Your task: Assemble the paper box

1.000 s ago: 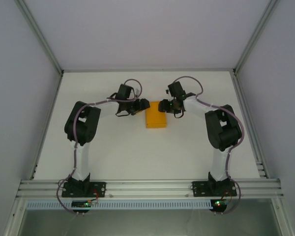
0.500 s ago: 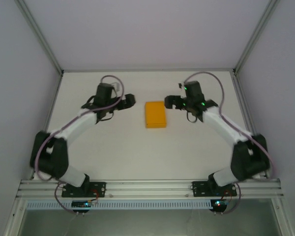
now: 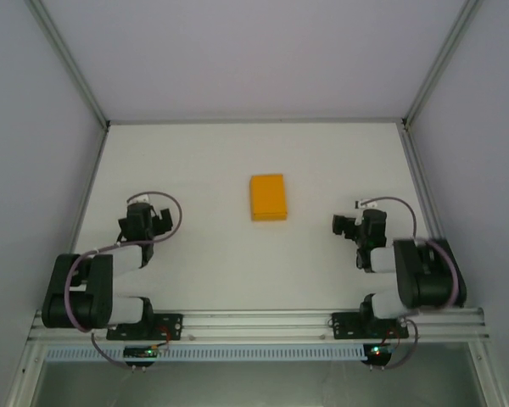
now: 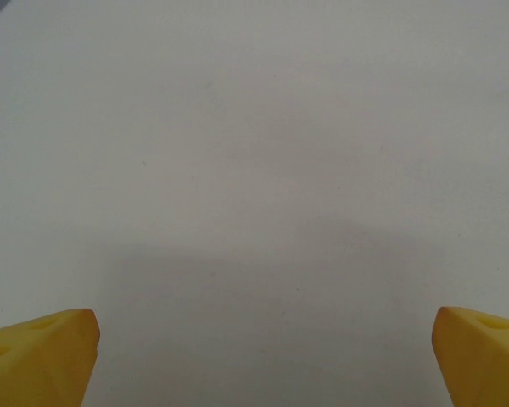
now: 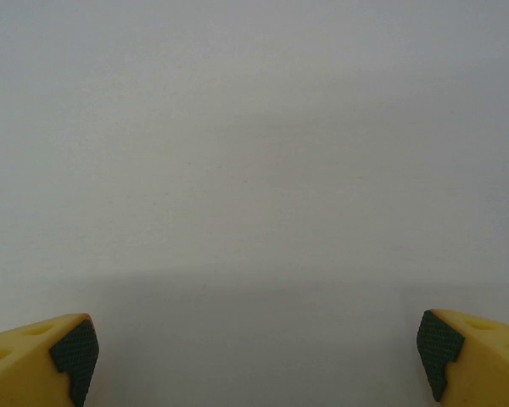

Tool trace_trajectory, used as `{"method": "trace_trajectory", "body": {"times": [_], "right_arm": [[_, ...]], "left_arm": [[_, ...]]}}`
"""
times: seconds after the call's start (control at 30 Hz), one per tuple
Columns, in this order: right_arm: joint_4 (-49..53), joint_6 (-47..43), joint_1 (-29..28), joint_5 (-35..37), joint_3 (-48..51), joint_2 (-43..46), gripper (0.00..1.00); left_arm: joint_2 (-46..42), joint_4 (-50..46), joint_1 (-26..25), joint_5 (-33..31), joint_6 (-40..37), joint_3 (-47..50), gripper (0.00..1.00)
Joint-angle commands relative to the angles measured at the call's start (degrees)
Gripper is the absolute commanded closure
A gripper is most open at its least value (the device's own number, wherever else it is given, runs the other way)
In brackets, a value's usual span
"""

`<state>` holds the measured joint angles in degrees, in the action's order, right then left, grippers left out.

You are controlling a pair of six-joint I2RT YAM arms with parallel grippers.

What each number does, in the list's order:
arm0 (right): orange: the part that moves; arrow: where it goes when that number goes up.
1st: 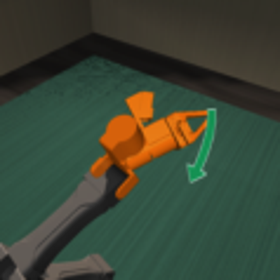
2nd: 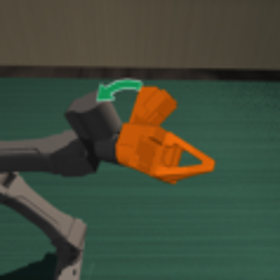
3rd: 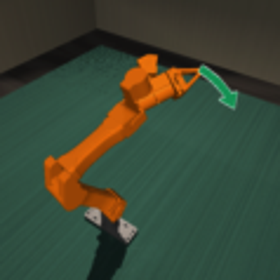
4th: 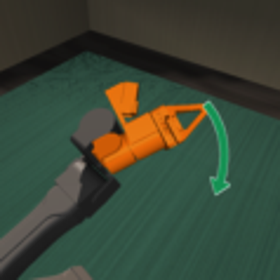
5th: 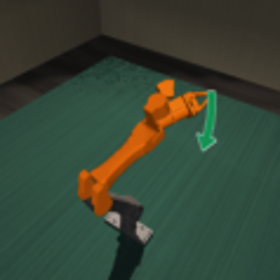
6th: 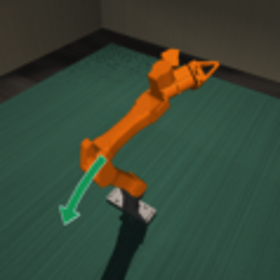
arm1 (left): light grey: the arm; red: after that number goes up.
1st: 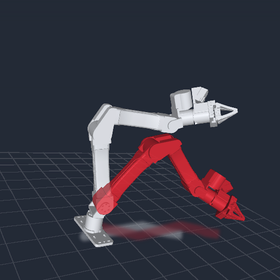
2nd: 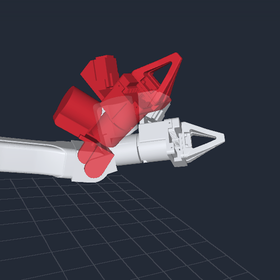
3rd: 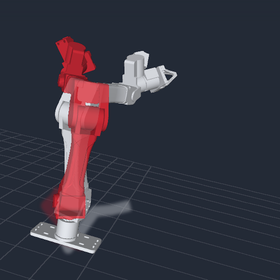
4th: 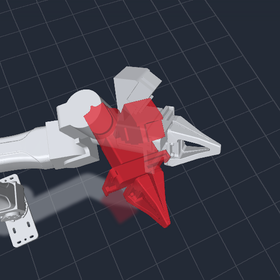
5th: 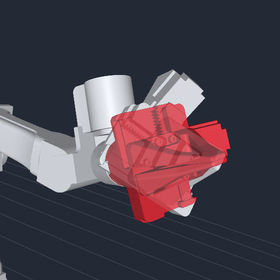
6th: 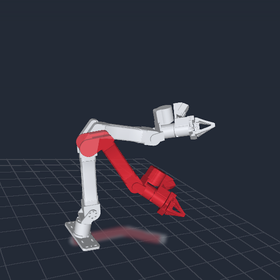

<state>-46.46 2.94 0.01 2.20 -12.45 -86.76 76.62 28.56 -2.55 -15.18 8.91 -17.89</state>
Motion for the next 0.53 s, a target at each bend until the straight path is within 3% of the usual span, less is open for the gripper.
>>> {"method": "trace_trajectory", "body": {"times": [0.0,0.03,0.07,0.1,0.13,0.17,0.2,0.27,0.33,0.5], "right_arm": [[-7.8,-1.3,1.5,-4.3,-5.3,-1.4,0.01],[0.3,-1.8,2.3,-4.4,-9.0,1.3,0.01],[1.9,-2.2,2.4,-5.2,-11.1,-0.1,0.01],[-0.1,-0.9,0.6,-2.8,-10.7,-1.3,0.01],[-2.3,-2.4,-0.3,-1.6,-9.2,-1.4,0.01],[-6.2,-2.4,-0.3,-1.8,-8.1,-2.3,0.01],[-6.3,-2.5,-0.5,-2.2,-7.9,-2.2,0.01],[-4.6,-3.1,-0.3,-4.1,-8.3,-1.8,0.01],[-4.0,-2.8,0.3,-5.5,-8.7,-2.0,0.01],[-3.6,-1.9,1.0,-6.0,-9.0,-2.0,0.01]], "left_arm": [[2.2,17.4,1.2,1.0,-5.8,-2.4,0.00],[3.9,20.1,1.4,1.6,-6.8,-1.9,0.00],[8.1,28.2,2.1,2.6,-6.0,0.0,0.01],[13.2,37.3,2.6,4.6,-7.3,1.8,0.01],[13.9,38.7,2.4,4.9,-7.9,1.8,0.00],[10.4,29.6,2.4,5.2,-6.5,0.3,0.00],[9.9,28.3,2.9,4.4,-5.7,-0.3,0.00],[12.6,33.2,3.3,5.3,-6.1,0.3,0.01],[11.0,26.3,3.3,5.5,-5.5,-1.8,0.01],[11.6,28.0,3.2,5.3,-5.9,-1.5,0.00]]}}
